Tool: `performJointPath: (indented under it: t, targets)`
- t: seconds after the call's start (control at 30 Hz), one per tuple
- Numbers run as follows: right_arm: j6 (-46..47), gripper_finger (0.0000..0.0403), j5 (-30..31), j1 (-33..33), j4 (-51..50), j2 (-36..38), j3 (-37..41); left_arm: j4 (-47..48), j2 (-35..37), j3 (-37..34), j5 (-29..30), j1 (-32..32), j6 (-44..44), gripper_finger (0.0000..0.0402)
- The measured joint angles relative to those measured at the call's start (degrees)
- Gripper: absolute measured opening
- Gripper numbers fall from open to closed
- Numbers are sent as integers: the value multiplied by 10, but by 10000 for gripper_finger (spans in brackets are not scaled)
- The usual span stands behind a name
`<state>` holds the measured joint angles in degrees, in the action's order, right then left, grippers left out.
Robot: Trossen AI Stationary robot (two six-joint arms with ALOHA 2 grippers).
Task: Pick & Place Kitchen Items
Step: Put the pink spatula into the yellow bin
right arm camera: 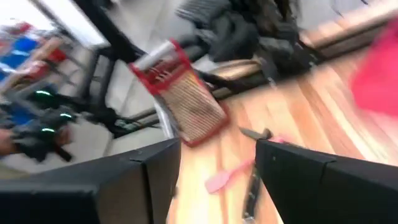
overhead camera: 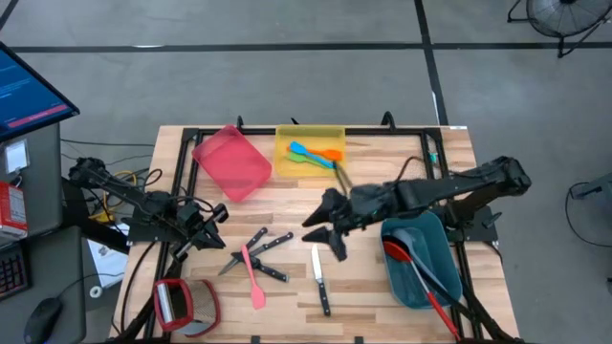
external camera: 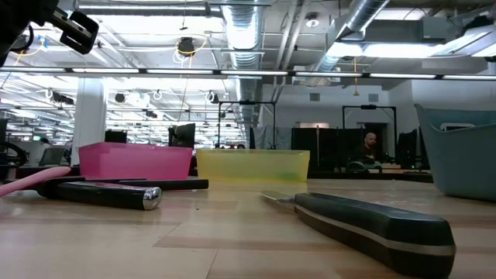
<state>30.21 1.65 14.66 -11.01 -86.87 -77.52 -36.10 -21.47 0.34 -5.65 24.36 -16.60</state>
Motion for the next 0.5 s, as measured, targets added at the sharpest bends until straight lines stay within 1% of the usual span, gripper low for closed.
performJointPath:
  t: [0.1, 0.13, 0.2, 0.27, 0.33, 0.5]
  targets:
    - [18, 202, 29, 8, -18, -36, 0, 0, 0, 0, 0, 0, 0, 8]
    - [19, 202, 29, 8, -22, -49, 1, -2, 0, 0, 1, 0, 1, 8]
    - [20, 202, 29, 7, 13, -77, -2, -5, 0, 0, 8, 0, -1, 8]
    - [30, 202, 26, 7, 13, -91, 0, -19, 0, 0, 12, 0, -6, 8]
    - [46, 202, 8, 7, 39, -112, -4, -37, 0, 0, 12, 0, -6, 8]
    - [55, 202, -38, 8, 42, -128, -15, -89, -5, 0, 16, 0, -8, 8]
